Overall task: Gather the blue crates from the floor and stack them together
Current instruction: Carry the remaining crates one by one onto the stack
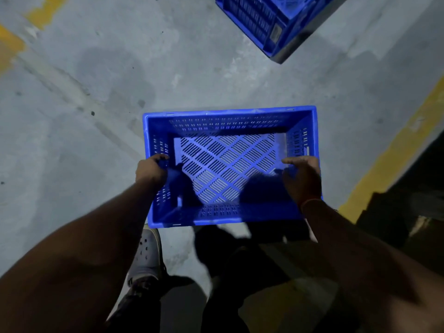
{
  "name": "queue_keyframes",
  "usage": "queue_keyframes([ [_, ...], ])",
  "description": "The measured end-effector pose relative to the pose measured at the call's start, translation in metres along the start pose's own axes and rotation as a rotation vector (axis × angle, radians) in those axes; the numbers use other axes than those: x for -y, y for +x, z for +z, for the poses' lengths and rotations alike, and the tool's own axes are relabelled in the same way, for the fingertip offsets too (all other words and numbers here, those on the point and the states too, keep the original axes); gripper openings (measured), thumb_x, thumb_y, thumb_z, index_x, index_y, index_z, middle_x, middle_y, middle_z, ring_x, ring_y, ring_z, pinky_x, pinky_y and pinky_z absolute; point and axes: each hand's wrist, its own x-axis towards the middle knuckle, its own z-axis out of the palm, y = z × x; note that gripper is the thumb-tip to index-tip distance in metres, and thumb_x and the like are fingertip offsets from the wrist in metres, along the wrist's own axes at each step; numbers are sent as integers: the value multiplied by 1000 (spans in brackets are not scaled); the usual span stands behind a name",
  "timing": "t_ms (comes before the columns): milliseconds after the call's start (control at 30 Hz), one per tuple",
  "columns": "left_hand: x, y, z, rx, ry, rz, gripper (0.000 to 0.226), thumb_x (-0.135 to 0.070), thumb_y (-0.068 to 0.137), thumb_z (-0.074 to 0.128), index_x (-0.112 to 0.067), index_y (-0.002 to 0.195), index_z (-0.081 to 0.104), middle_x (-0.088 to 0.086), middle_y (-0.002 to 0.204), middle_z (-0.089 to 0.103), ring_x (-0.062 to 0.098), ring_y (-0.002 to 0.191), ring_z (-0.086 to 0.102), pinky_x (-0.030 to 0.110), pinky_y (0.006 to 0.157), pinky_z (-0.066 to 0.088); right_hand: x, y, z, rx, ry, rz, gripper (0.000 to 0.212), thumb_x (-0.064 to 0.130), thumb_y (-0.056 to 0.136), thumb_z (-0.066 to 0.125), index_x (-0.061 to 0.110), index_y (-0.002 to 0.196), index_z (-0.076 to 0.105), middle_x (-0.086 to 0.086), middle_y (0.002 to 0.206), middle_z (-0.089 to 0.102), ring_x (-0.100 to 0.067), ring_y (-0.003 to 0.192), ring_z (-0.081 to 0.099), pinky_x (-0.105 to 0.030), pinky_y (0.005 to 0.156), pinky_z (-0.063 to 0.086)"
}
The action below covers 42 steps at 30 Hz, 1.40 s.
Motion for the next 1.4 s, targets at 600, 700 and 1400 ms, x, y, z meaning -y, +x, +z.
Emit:
queue_keyframes([
  [600,19,-17,8,-141,-122,179,37,0,83,58,-31,99,71,4,107,71,26,95,66,31,79,49,-58,53,-27,408,87,102,23,11,78,75,20,99,75,-6,98,73,-21,93,66,-33,85,50],
  [700,21,-29,-12,-118,-109,232,30,-7,85,66,-38,82,62,0,90,71,23,78,64,33,78,49,-56,36,-42,383,-22,78,23,16,77,75,31,96,76,-7,94,75,-24,87,68,-33,80,51],
  [1400,100,-298,-385,-177,-134,252,14,-25,81,75,-30,93,70,-4,78,71,17,70,63,26,71,48,280,-201,-275,277,-46,-48,24,18,77,76,33,96,72,-1,61,61,-9,55,57,-20,60,42],
])
